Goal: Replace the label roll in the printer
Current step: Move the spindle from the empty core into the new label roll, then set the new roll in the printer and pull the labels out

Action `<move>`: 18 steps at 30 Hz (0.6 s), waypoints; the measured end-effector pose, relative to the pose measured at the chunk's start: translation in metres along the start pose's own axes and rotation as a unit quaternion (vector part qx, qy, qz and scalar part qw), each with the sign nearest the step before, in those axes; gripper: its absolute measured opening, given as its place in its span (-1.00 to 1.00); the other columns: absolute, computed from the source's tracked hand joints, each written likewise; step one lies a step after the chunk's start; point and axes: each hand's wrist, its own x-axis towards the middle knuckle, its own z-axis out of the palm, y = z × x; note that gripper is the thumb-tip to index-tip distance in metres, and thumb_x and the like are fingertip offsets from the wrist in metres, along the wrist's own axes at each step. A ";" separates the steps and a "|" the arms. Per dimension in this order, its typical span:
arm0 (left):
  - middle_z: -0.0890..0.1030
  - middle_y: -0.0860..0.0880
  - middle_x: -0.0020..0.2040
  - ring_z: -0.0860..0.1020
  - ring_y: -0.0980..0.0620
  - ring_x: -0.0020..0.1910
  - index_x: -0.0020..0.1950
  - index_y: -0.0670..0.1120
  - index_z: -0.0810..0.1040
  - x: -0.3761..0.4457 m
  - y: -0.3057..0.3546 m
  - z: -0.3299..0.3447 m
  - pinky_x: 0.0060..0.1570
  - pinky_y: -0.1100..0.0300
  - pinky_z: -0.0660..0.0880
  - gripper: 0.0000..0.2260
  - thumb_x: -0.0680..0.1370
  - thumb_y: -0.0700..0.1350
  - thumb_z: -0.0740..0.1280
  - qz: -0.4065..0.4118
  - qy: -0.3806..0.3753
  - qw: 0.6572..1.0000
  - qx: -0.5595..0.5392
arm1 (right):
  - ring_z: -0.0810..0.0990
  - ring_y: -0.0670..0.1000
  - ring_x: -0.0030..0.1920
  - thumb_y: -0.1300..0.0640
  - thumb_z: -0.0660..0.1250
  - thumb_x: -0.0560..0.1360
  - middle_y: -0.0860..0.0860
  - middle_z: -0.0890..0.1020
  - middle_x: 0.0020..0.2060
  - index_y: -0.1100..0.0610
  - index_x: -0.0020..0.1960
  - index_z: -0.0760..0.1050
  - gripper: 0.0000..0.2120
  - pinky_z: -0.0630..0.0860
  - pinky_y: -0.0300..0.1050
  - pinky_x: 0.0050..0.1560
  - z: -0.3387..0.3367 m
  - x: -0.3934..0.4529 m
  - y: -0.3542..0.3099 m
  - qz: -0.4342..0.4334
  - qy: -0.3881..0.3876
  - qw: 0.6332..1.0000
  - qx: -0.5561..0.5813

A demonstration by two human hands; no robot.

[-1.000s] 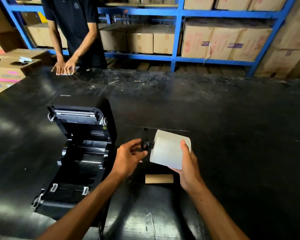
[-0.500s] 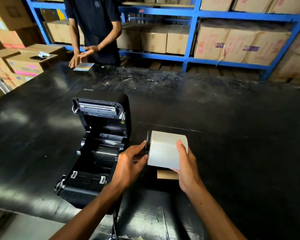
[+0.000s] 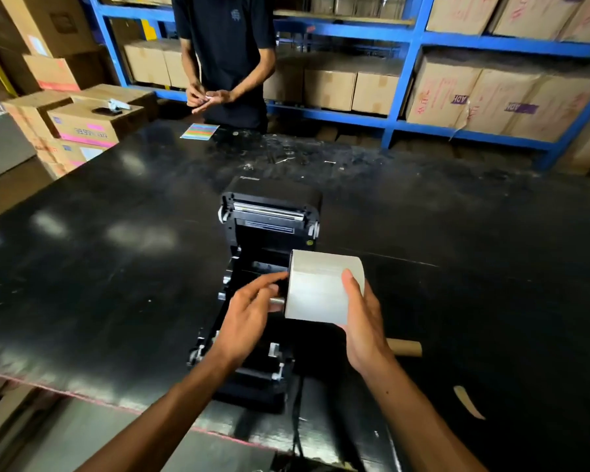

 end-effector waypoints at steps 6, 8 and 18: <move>0.68 -0.11 -0.12 0.66 -0.01 -0.10 -0.22 -0.09 0.58 0.008 0.011 -0.054 -0.02 0.11 0.59 -0.76 0.48 0.08 0.38 -0.109 0.021 0.992 -0.064 | 0.67 -0.21 -0.06 0.04 0.31 0.53 -0.13 0.69 0.01 -0.06 0.28 0.49 -0.69 0.56 -0.40 -0.22 0.069 -0.014 0.020 -0.041 0.011 0.999 -0.031; 0.64 -0.10 -0.21 0.63 0.03 -0.22 -0.32 -0.04 0.56 0.012 0.013 -0.069 -0.14 0.16 0.60 -0.83 0.44 -0.06 0.45 -0.111 0.027 0.990 -0.083 | 0.66 -0.24 -0.07 0.05 0.31 0.53 -0.11 0.66 0.06 -0.06 0.34 0.44 -0.62 0.55 -0.41 -0.22 0.087 -0.016 0.025 -0.044 0.022 0.998 -0.034; 0.72 -0.13 -0.22 0.69 -0.03 -0.27 -0.15 -0.23 0.66 0.014 -0.006 -0.085 -0.32 0.25 0.60 -0.91 0.46 -0.20 0.44 -0.153 0.049 0.976 -0.146 | 0.61 -0.05 0.12 -0.11 0.33 0.48 -0.02 0.57 0.24 -0.22 0.42 0.27 -0.47 0.59 -0.15 0.07 0.096 -0.007 0.028 0.001 -0.048 0.988 -0.150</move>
